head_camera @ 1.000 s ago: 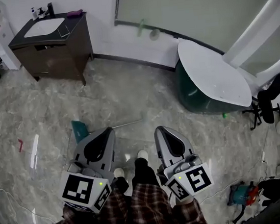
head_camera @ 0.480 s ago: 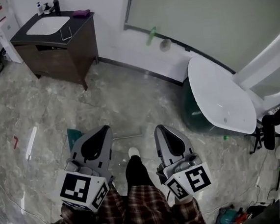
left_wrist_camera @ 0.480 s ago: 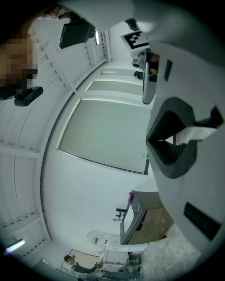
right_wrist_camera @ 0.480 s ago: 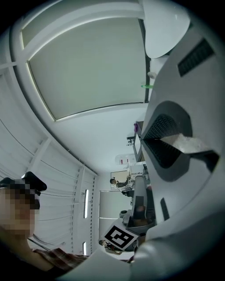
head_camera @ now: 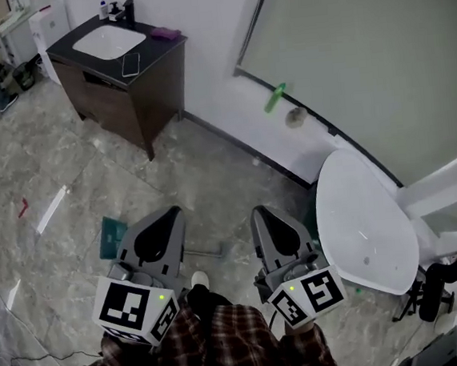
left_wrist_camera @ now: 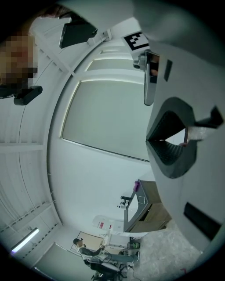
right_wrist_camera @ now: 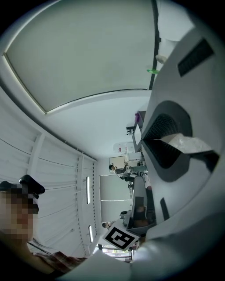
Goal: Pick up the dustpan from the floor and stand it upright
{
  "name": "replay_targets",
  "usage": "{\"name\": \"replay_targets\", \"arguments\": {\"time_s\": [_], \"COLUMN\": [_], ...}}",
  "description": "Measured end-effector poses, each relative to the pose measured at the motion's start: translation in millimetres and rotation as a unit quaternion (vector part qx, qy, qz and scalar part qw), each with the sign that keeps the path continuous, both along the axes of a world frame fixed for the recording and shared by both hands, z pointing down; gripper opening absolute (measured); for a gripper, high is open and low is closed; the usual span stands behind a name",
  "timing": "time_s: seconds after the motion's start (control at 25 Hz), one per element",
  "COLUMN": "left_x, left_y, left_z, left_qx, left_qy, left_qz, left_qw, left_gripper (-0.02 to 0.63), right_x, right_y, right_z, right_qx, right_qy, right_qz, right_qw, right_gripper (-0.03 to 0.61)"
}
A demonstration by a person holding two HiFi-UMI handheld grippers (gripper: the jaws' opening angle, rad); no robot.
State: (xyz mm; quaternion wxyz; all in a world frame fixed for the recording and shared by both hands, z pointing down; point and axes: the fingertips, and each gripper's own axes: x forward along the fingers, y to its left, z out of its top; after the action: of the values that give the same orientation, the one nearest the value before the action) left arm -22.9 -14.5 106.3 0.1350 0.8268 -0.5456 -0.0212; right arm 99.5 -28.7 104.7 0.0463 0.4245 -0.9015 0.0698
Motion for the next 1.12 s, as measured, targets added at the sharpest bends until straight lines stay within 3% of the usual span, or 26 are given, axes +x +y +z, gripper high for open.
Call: {"name": "replay_targets", "arguments": {"time_s": [0.2,0.36,0.6,0.84,1.12], "left_x": [-6,-10,-12,-8,-1], "left_y": [-10,-14,-28,-40,-63], "left_z": [3,7,8,29,73], "left_qx": [-0.004,-0.006,-0.012,-0.036,-0.072], "left_qy": [-0.005,-0.008,-0.007,-0.001,-0.016], "left_qz": [-0.037,-0.039,-0.025,-0.006,0.013], "left_qw": [0.9993,0.9992,0.9996,0.9993,0.9972], "left_gripper": [0.011,0.011,0.011,0.011,0.012], "right_x": [-7,-19,-23,-18,8], "right_y": [-23,-28,-42,-53,-78], "right_z": [5,7,15,46,113], "right_qx": [-0.014,-0.015,-0.034,-0.067,-0.112], "right_qy": [-0.013,-0.018,-0.011,0.002,0.007], "right_qz": [-0.041,-0.058,-0.05,-0.04,0.007], "right_qw": [0.999,0.998,0.998,0.997,0.994], "right_gripper": [0.012,0.012,0.02,0.127,0.131]}}
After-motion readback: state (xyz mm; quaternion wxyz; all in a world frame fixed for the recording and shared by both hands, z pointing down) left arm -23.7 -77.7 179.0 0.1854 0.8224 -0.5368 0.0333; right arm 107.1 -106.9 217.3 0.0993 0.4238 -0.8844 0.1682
